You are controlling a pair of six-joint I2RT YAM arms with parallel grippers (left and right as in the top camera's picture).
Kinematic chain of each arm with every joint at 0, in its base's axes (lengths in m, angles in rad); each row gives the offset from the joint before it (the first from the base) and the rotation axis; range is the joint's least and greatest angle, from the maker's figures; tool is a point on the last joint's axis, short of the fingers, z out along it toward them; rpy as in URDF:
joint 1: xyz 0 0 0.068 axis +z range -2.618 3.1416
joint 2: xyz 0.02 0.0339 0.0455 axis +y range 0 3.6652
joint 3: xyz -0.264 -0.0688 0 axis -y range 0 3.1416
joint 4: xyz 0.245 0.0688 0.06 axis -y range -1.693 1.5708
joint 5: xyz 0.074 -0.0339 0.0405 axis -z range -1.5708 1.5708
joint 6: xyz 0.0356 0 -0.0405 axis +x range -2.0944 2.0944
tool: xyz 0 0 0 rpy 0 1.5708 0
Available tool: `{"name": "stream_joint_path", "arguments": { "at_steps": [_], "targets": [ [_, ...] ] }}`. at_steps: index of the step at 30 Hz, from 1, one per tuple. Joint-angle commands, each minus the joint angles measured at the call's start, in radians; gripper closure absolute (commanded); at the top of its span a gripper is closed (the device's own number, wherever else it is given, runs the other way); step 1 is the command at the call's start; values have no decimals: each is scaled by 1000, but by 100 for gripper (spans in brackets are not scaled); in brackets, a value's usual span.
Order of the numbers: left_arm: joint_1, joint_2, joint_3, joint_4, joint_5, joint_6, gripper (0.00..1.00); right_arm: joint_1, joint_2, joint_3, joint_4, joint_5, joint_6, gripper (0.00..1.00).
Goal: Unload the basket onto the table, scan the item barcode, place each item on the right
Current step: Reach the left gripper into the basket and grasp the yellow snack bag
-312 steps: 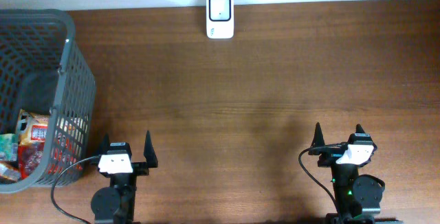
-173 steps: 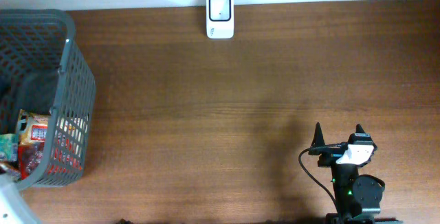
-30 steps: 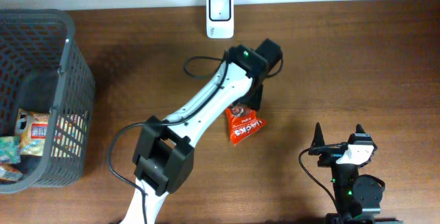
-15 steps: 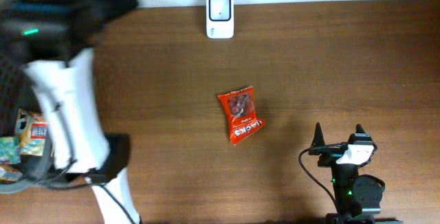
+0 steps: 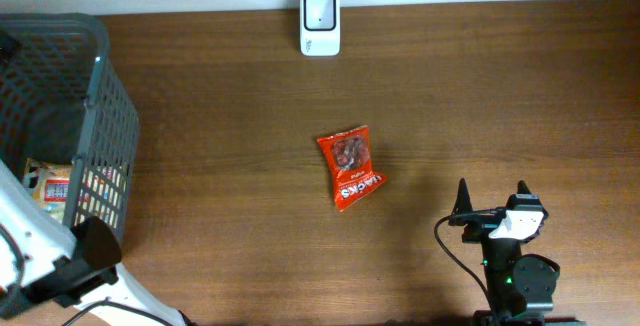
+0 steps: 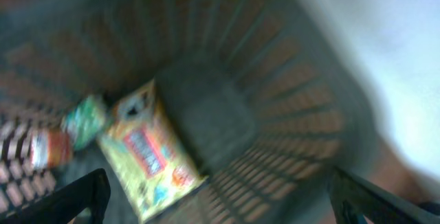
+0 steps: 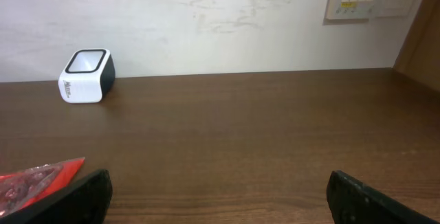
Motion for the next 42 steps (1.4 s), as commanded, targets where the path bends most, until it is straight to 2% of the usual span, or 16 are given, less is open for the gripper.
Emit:
{"name": "stream_joint_path", "arguments": {
  "at_steps": [1,6,7,9,10,12,17,19,21,23,28,31,35,40,42],
  "targets": [
    [11,15,-237,9,-56,-101,1,-3,-9,-9,-2,8,5,1],
    [11,15,-579,187,-62,-108,0,-3,-9,-9,-2,8,5,1],
    [11,15,-645,243,-62,-108,4,-3,-9,-9,-2,8,5,1],
    [11,16,-762,357,-62,-108,25,-3,-9,-9,-2,8,5,1],
    [11,16,-810,403,-66,-107,27,-3,-9,-9,-2,8,5,1],
    [11,16,-945,531,-69,-107,27,-3,-9,-9,-2,8,5,1],
    [11,17,-1089,655,-142,-119,27,-3,-9,-9,-2,8,5,1],
    [11,17,-1121,660,-243,-180,30,-3,-9,-9,-2,8,5,1],
    [11,18,-1139,663,-287,-183,31,-3,-9,-9,-2,8,5,2],
    [13,18,-1155,668,-290,-183,32,-3,-9,-9,-2,8,5,1],
    [14,18,-1249,757,-286,-182,44,-3,-9,-9,-2,8,5,1],
    [15,18,-1287,779,-286,-182,73,-3,-9,-9,-2,8,5,1],
    [15,0,-1264,753,-286,-174,100,-3,-9,-9,-2,8,5,1],
    [13,-106,-1119,655,-263,-175,100,-3,-9,-9,-2,8,5,1],
    [13,-194,-1009,613,-183,-174,100,-3,-9,-9,-2,8,5,1]
  ]
}}
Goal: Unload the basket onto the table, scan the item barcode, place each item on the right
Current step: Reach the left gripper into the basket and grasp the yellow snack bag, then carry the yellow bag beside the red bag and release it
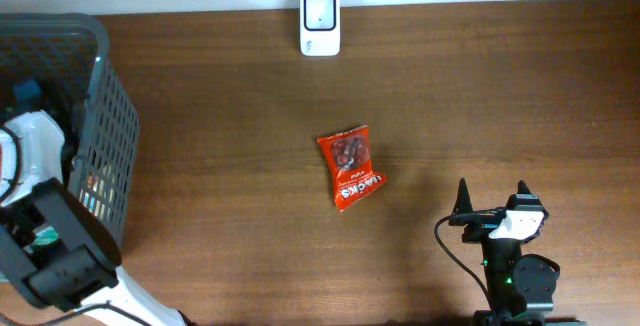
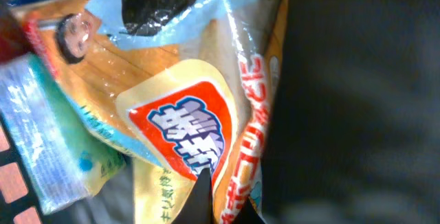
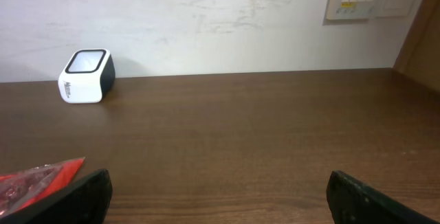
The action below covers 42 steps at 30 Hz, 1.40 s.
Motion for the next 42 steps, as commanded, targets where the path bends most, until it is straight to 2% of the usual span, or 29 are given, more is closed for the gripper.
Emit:
{"name": "stream_joint_path", "arguments": {
  "at_steps": [1,7,14,16,19,25,27,30,32,34,36,42],
  "targets": [
    [5,-194,186,-39,113,-5,100,-3,-8,-9,-2,8,5,1],
    [5,-409,333,-50,277,-5,100,-3,-8,-9,-2,8,5,1],
    [0,-689,343,-31,382,-6,100,-3,-8,-9,-2,8,5,1],
    [-34,-744,343,-29,494,-6,100,-3,-8,-9,-2,8,5,2],
    [-153,-759,343,-32,618,-5,100,-3,-8,-9,-2,8,5,2],
    [-532,-697,335,-46,633,154,100,-3,-8,-9,-2,8,5,2],
    [-642,-653,335,-77,565,154,100,-3,-8,-9,-2,8,5,1],
    [-787,-548,335,-193,374,154,100,-3,-8,-9,-2,8,5,1],
    [-837,-475,335,-275,305,154,100,-3,-8,-9,-2,8,5,1],
    [-886,-367,335,-339,286,212,100,-3,-8,-9,-2,8,5,1],
    [-916,-290,335,-360,283,252,100,-3,-8,-9,-2,8,5,1],
    [-1000,-15,335,-356,274,251,100,-3,-8,-9,-2,8,5,2]
  ]
}}
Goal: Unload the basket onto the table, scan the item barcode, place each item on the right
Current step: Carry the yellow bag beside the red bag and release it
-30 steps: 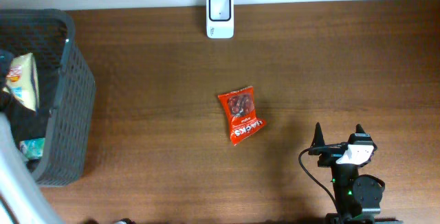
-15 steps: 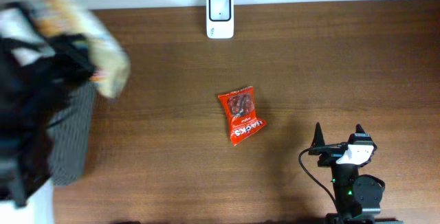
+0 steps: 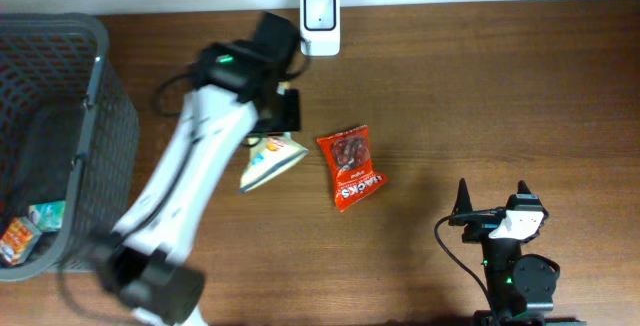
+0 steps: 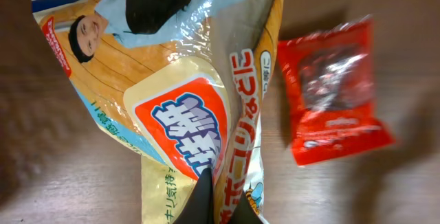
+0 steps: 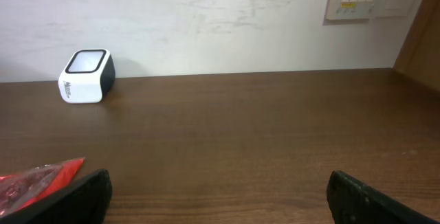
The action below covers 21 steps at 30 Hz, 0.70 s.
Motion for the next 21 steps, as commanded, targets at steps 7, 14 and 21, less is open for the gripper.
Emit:
{"name": "stream_joint_path", "arguments": {
  "at_steps": [7,14,21],
  "targets": [
    [-61,347,3,114,-97,34,100,-3,-8,-9,-2,8,5,2],
    [-61,390,6,220,-92,35,67,-3,-8,-9,-2,8,5,2],
    [-60,390,246,68,-90,87,51,-3,-8,-9,-2,8,5,2]
  ]
}}
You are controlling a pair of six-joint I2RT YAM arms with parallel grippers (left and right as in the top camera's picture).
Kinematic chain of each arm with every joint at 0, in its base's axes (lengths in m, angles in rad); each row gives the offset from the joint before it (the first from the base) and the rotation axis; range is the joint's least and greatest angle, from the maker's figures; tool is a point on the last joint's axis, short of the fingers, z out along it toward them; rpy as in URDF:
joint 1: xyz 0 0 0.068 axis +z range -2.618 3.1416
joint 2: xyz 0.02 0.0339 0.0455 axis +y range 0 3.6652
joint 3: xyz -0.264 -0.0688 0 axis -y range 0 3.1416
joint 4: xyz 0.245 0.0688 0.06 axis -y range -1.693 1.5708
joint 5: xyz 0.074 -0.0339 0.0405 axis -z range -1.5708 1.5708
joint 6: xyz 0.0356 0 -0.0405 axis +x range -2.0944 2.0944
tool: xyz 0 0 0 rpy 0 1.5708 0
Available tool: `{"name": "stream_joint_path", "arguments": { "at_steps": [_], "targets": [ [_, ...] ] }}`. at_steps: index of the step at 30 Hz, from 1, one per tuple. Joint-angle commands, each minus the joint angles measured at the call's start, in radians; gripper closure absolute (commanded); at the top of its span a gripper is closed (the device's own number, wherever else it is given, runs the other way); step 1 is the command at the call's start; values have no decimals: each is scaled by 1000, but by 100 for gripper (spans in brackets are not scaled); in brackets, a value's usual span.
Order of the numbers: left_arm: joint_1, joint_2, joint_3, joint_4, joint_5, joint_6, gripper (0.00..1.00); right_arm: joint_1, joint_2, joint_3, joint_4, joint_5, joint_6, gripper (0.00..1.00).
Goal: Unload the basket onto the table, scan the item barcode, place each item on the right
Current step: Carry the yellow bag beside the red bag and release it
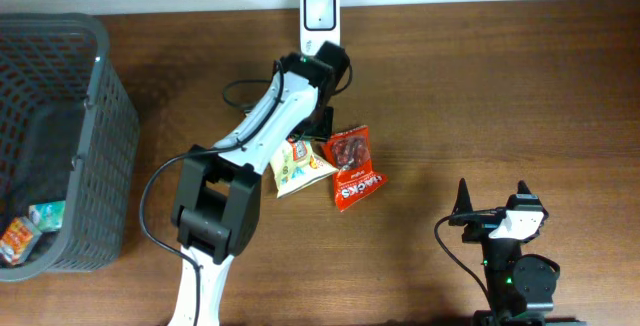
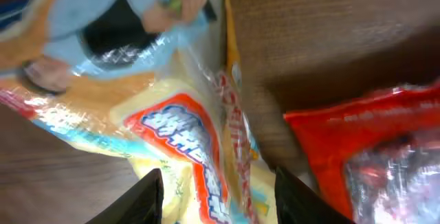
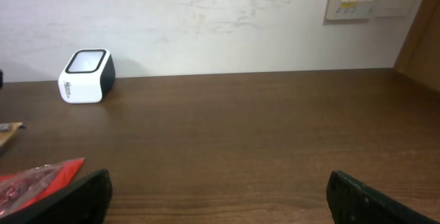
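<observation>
A yellow snack bag [image 1: 298, 163] lies on the table, its right edge against a red snack bag [image 1: 352, 166]. My left gripper [image 1: 318, 126] hovers just behind them, open. In the left wrist view its fingertips [image 2: 141, 200] stand wide apart over the yellow bag [image 2: 185, 135], with the red bag [image 2: 371, 148] to the right. The white barcode scanner [image 1: 320, 23] stands at the table's back edge, also visible as the scanner [image 3: 86, 76] in the right wrist view. My right gripper [image 1: 492, 206] rests open at the front right, holding nothing.
A dark mesh basket [image 1: 100, 116] stands at the left edge with small packets [image 1: 25, 228] in its bottom. The red bag's corner [image 3: 34, 179] shows low left in the right wrist view. A wall panel hangs behind the table.
The left gripper was shut on the yellow bag left of the red bag. Now it is open, the bag lies on the table against the red bag, and the arm stands further right.
My left gripper was open above the basket with the yellow bag inside. Then it was shut on that bag in the basket. Later it held the bag over the table beside the red bag, and now the bag lies released there. The right arm stayed still.
</observation>
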Motion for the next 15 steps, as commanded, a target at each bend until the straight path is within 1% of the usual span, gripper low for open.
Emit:
{"name": "stream_joint_path", "arguments": {
  "at_steps": [1,3,6,7,9,10,11,12,14,15],
  "targets": [
    [2,-8,225,-96,-9,30,50,-3,-8,-9,-2,8,5,1],
    [4,-8,359,-163,-26,30,43,-3,-8,-9,-2,8,5,2],
    [23,-8,610,-271,-104,30,38,-3,-8,-9,-2,8,5,1],
    [40,-8,713,-311,-141,30,34,-3,-8,-9,-2,8,5,2],
    [85,-8,893,-377,-204,29,19,-3,-8,-9,-2,8,5,2],
    [113,-8,967,-407,-223,29,18,-3,-8,-9,-2,8,5,2],
    [158,-11,1057,-422,-212,27,13,-3,-8,-9,-2,8,5,1],
    [209,-26,1112,-422,-174,23,8,-3,-8,-9,-2,8,5,1],
    [303,-65,1169,-422,-147,-29,5,-3,-8,-9,-2,8,5,1],
    [357,-101,1165,-422,-148,-60,3,-3,-8,-9,-2,8,5,2]
  ]
}}
